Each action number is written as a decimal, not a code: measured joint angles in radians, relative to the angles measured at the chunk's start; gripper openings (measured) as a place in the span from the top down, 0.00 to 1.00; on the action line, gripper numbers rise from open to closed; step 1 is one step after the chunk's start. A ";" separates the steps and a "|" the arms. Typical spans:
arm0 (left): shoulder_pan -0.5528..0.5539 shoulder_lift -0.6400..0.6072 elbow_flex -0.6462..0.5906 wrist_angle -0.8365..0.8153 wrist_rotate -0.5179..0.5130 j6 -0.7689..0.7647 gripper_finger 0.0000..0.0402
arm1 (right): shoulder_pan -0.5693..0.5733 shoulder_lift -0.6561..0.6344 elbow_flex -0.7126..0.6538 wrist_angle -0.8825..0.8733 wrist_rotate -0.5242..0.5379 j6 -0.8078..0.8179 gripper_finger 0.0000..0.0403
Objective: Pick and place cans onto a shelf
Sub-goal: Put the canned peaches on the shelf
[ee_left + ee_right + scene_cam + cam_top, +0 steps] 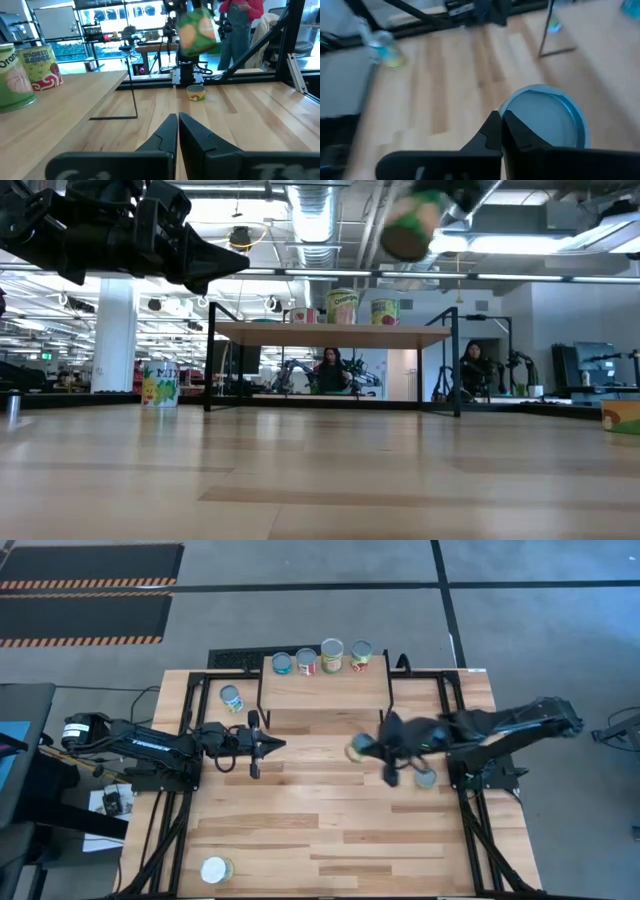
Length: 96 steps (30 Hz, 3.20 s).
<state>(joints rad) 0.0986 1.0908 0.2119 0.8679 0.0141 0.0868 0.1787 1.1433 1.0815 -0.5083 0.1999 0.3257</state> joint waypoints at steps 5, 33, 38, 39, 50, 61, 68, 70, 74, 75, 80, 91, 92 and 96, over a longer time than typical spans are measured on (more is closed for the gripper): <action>0.000 0.000 0.000 0.005 0.000 0.008 0.98 | -0.136 0.242 0.232 -0.002 -0.036 -0.260 0.98; 0.000 0.000 0.000 -0.008 0.007 -0.016 0.98 | -0.510 0.795 0.753 -0.140 -0.204 -0.675 0.92; 0.000 0.000 0.000 -0.004 0.007 -0.016 0.98 | -0.524 0.796 0.753 -0.128 -0.205 -0.676 0.87; 0.000 0.000 0.000 -0.004 0.006 -0.016 0.98 | -0.524 0.805 0.753 -0.117 -0.205 -0.677 0.86; 0.000 0.000 0.000 -0.004 0.007 -0.020 0.98 | -0.526 0.841 0.752 -0.072 -0.200 -0.668 0.85; 0.000 0.000 0.000 -0.003 0.007 -0.021 0.98 | -0.519 0.800 0.792 -0.072 -0.199 -0.674 0.85; 0.000 0.000 0.000 -0.003 0.007 -0.021 0.98 | -0.531 0.808 0.800 -0.066 -0.201 -0.683 0.85; 0.000 0.000 0.000 -0.004 0.007 -0.021 0.98 | -0.535 0.822 0.799 -0.074 -0.201 -0.683 0.85; 0.000 0.000 0.000 -0.003 0.007 -0.021 0.98 | -0.534 0.827 0.798 -0.094 -0.202 -0.665 0.85; 0.000 0.000 0.000 -0.004 0.007 -0.021 0.98 | -0.532 0.826 0.799 -0.101 -0.202 -0.665 0.84; 0.000 0.000 0.000 -0.003 0.007 -0.021 0.98 | -0.528 0.825 0.799 -0.124 -0.202 -0.647 0.76; 0.000 0.000 0.000 -0.003 0.008 -0.023 0.98 | -0.526 0.803 0.799 -0.126 -0.199 -0.671 0.67; 0.000 0.000 0.000 -0.003 0.008 -0.024 0.98 | -0.526 0.800 0.801 -0.130 -0.202 -0.671 0.70; 0.000 0.000 0.000 -0.005 0.008 -0.024 0.98 | -0.529 0.815 0.799 -0.204 -0.234 -0.673 0.84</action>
<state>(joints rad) 0.0986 1.0908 0.2119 0.8631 0.0223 0.0631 -0.3504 1.9584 1.8801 -0.7126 -0.0344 -0.3475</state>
